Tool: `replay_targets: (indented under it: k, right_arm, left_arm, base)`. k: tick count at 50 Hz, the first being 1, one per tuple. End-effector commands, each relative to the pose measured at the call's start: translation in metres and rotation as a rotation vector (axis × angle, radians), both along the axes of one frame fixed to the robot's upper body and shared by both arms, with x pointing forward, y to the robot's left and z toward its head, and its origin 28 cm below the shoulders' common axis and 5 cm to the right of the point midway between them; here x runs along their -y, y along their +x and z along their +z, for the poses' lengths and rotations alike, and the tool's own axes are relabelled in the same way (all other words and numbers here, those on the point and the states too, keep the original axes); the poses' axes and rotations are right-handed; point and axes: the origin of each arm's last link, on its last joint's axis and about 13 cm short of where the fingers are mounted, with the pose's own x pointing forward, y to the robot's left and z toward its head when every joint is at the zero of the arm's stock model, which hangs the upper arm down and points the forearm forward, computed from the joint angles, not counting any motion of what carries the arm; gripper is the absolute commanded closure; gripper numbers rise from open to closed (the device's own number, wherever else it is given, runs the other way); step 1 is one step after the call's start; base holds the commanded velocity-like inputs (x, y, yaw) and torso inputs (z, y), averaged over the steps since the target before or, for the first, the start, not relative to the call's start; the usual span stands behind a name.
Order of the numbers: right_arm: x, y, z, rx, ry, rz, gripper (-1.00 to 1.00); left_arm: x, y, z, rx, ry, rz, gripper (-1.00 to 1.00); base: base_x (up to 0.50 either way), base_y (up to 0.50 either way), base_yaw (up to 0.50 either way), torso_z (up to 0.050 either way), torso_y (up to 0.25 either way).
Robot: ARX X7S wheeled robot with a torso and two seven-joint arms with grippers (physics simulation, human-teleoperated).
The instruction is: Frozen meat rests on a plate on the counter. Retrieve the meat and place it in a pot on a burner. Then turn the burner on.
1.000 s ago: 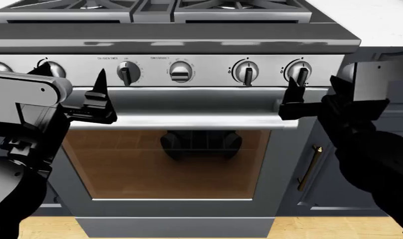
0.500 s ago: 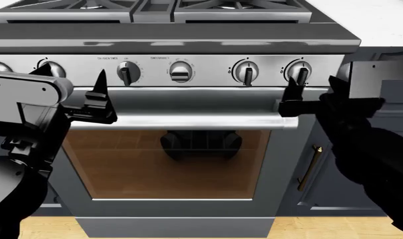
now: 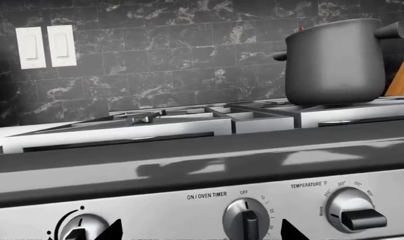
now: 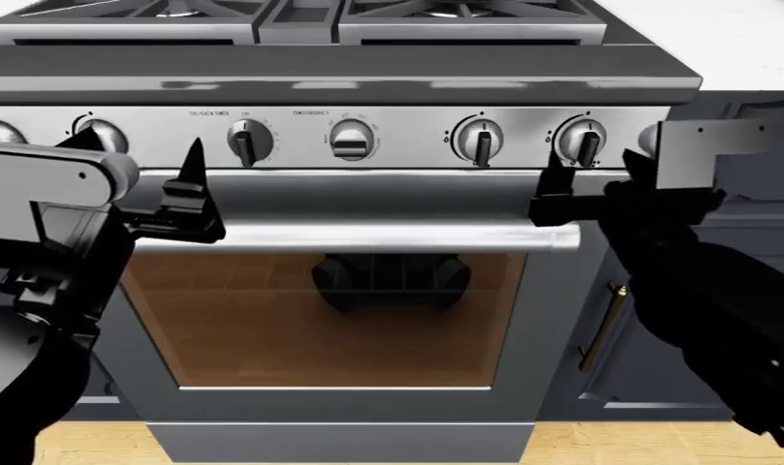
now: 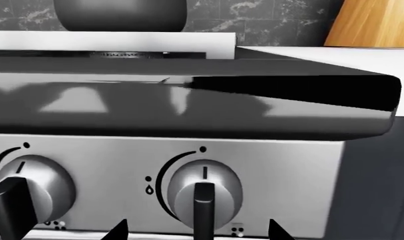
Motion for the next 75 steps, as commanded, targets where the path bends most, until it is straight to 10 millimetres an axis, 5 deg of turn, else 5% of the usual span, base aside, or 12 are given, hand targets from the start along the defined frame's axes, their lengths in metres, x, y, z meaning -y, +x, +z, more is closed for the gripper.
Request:
replay_targets:
  k: [1, 34, 35, 75]
  right_arm:
    - [-0.001, 0.004, -0.002, -0.003, 0.002, 0.002, -1.0]
    - [0.001, 0.012, -0.002, 0.004, -0.002, -0.013, -1.0]
    - [0.001, 0.012, -0.002, 0.007, -0.004, -0.015, 1.0]
    - [-0.006, 0.013, 0.001, 0.021, -0.072, 0.007, 1.0]
  left_arm:
    - [0.001, -0.007, 0.002, -0.004, -0.001, 0.001, -1.0]
    - [0.0, -0.004, 0.001, -0.009, -0.002, 0.003, -1.0]
    - [0.0, -0.005, 0.001, -0.009, -0.002, 0.003, -1.0]
    - [-0.002, -0.008, 0.002, -0.005, -0.012, 0.009, -1.0]
  base:
    - [0.0, 0.0, 0.0, 0.0, 0.0]
    - [0.0, 0.0, 0.0, 0.0, 0.0]
    - [0.0, 0.0, 0.0, 0.0, 0.0]
    - [0.0, 0.0, 0.0, 0.0, 0.0]
